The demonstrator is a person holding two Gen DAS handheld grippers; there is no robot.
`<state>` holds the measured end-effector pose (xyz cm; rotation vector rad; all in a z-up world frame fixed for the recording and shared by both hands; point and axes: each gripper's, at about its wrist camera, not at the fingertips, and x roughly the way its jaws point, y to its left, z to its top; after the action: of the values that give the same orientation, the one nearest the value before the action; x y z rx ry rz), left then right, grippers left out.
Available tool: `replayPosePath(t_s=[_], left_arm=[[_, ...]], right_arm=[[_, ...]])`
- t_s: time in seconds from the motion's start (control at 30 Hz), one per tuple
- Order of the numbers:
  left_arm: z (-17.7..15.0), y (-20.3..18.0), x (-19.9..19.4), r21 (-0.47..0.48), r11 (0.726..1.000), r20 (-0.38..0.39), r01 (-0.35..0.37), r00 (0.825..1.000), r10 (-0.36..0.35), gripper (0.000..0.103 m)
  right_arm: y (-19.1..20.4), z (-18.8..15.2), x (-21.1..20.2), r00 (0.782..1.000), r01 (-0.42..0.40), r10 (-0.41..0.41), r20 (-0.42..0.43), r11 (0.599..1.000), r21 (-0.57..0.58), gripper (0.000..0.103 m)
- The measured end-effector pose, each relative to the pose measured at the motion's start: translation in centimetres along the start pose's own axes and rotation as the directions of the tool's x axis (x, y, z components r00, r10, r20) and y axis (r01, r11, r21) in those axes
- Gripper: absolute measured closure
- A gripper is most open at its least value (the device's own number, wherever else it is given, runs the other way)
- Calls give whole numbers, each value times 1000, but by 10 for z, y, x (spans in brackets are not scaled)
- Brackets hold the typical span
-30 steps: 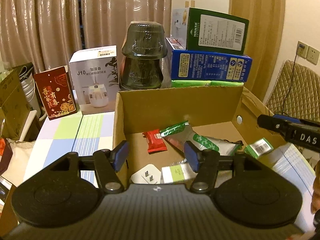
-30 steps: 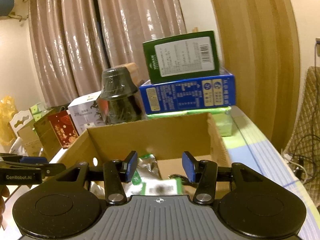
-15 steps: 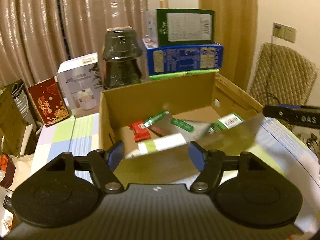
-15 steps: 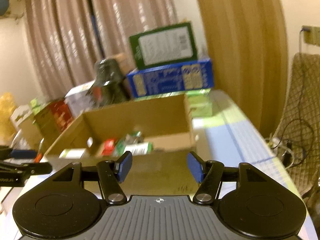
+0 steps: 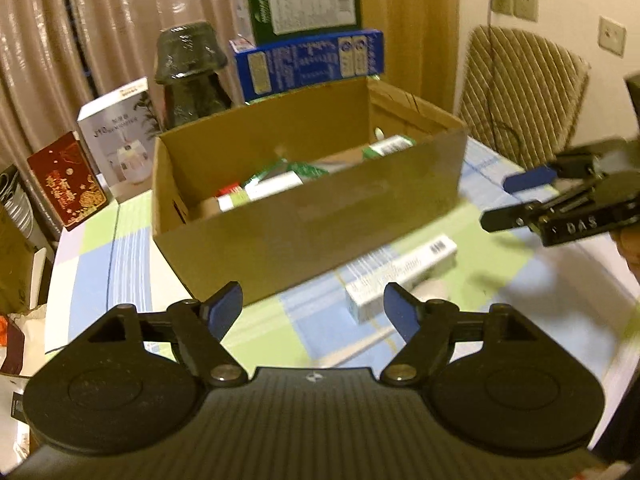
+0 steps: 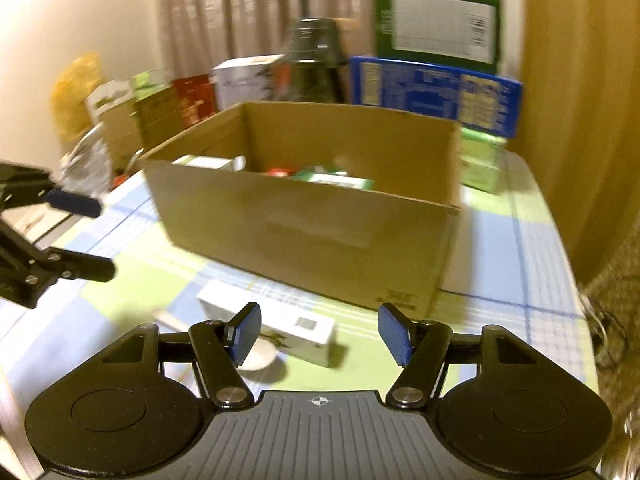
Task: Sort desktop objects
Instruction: 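Withdraw both tools from the box toward the white ointment box and spoon, then close right tool on the white ointment box while left tool hovers near the spoon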
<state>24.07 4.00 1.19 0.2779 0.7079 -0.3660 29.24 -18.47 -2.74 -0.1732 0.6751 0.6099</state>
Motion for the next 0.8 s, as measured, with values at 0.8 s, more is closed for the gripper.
replayPosePath(t_s=[0.8], left_arm=[[-28,7,46,103,994,-123,47,992,-34,28]], right_arm=[[18,-10,89,985,-125,78,-155,938,-323,41]])
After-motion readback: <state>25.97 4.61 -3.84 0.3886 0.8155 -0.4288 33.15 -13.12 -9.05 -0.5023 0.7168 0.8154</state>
